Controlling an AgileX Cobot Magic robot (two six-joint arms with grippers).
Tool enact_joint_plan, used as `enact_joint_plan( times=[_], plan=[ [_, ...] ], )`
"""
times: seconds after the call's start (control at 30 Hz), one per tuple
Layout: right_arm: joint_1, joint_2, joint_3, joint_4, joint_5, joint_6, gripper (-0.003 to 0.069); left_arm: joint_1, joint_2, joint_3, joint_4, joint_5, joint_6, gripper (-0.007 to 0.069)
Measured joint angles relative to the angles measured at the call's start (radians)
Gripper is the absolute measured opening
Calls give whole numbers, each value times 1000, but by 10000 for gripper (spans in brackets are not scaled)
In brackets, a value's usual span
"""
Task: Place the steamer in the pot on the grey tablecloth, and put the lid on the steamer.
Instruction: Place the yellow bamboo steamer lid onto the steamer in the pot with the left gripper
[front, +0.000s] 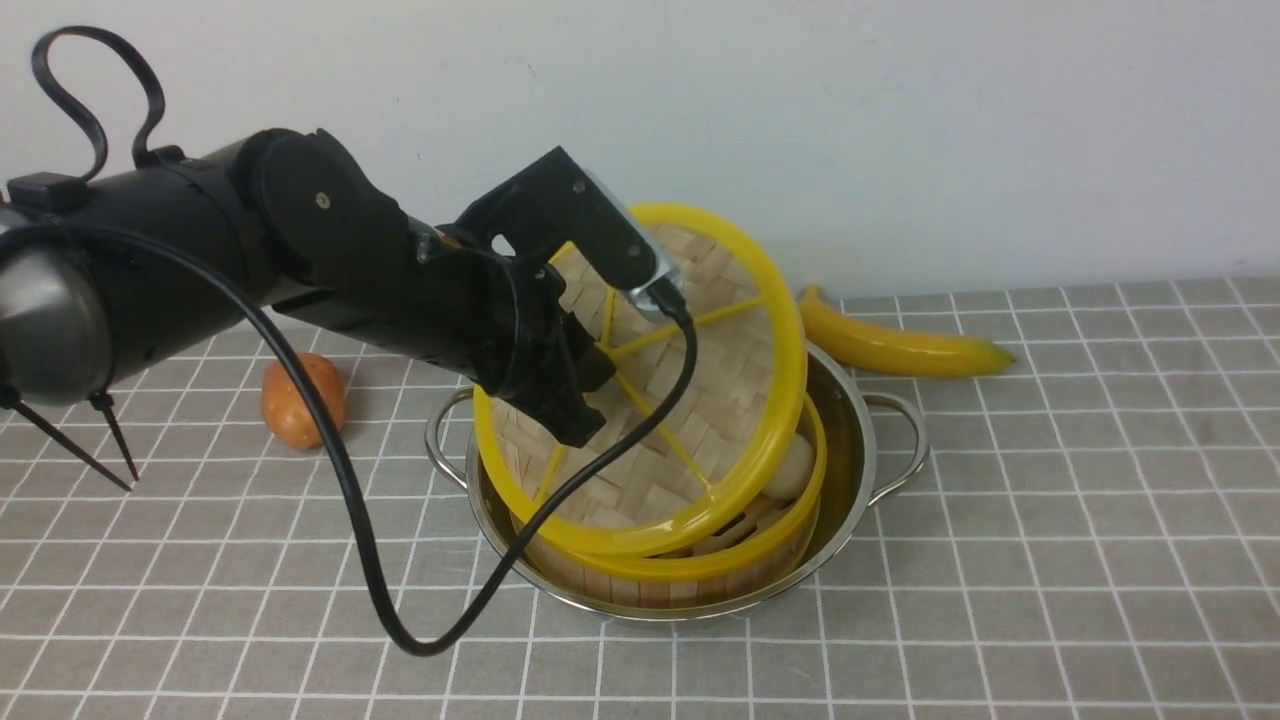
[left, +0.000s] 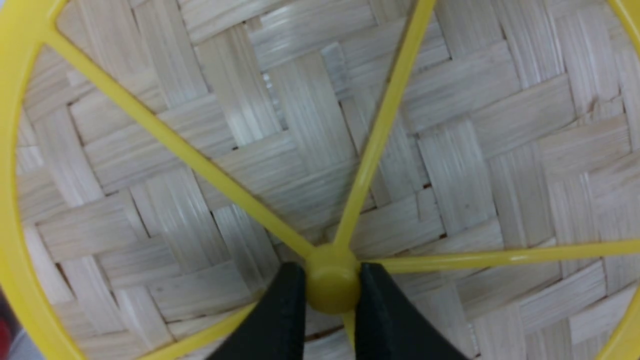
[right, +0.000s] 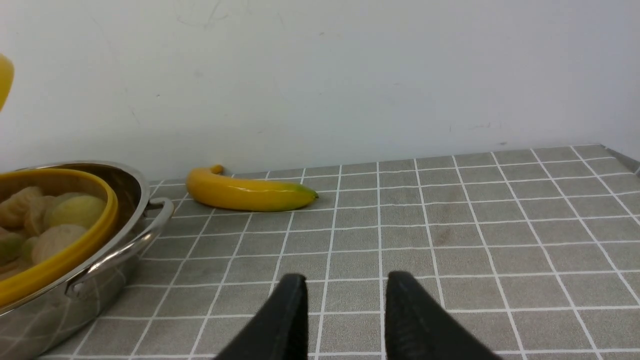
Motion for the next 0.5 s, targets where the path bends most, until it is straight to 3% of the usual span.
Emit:
enact_joint_plan(
  times=[0.5],
  plan=[
    [0, 0, 0, 0, 0, 0, 241, 0, 32, -1, -2, 14, 35, 120]
  ],
)
